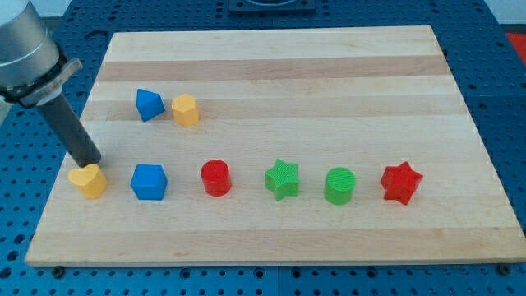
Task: Nudge the green circle down a bit
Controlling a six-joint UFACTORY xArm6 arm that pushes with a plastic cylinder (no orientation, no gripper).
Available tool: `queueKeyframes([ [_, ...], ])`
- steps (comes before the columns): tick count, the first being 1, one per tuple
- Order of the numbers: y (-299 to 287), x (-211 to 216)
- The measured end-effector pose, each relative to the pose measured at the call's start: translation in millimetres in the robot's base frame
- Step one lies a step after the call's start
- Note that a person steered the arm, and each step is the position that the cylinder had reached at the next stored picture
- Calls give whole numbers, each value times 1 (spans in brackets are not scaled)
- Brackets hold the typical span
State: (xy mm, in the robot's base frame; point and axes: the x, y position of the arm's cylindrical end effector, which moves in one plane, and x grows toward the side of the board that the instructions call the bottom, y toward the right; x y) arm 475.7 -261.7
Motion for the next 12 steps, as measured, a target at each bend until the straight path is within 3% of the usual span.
queueKeyframes([
  [2,102,-38],
  [4,228,-34],
  [6,234,-101],
  [7,254,-110],
  [9,337,-71],
  [12,386,-18],
])
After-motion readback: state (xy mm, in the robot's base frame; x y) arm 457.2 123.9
